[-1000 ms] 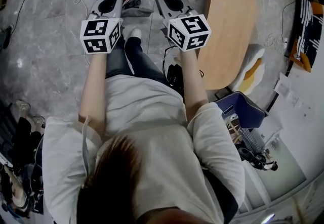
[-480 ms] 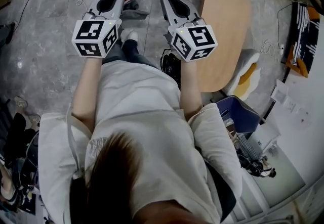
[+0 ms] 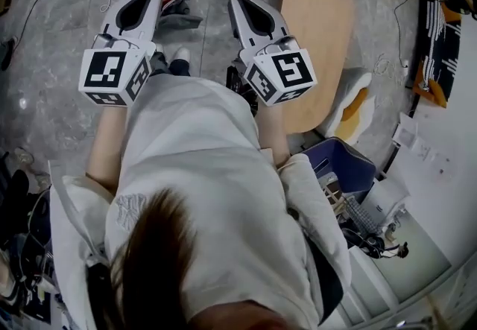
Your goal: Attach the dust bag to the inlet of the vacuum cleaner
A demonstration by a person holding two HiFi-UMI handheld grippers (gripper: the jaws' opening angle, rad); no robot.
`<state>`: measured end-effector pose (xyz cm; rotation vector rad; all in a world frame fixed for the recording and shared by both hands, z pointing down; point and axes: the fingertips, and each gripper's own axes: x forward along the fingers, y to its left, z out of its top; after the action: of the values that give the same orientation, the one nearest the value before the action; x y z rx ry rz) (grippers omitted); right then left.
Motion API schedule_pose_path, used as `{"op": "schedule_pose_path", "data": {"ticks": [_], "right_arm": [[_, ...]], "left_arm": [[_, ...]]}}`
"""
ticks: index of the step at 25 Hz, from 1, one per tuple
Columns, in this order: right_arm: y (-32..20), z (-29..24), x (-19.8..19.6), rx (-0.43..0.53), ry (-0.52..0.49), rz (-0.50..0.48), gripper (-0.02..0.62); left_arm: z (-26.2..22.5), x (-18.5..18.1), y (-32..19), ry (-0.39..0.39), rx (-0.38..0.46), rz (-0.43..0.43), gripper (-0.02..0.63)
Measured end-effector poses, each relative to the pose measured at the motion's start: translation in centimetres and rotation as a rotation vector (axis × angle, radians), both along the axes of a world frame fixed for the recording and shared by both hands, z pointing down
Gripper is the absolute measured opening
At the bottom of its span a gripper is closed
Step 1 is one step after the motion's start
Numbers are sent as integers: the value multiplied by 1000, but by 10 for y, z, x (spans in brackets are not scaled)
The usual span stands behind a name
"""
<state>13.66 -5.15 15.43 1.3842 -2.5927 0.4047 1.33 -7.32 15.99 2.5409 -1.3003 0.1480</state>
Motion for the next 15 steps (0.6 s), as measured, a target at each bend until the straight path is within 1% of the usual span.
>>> {"op": "schedule_pose_path", "data": {"ticks": [5,9,13,15], "right_arm": [[14,-3,15,-9,8,7,2],[23,-7,28,0,9,34,2],[28,-5,35,-7,15,54,2],[30,-4,38,-13,14,64,2]], "left_arm": [[-22,6,11,-3,55,-24,17],[-31,11,21,-32,92,-50,17],[-27,6,28,-50,106,-75,17],[-26,4,31,-55,105,-74,18]]}}
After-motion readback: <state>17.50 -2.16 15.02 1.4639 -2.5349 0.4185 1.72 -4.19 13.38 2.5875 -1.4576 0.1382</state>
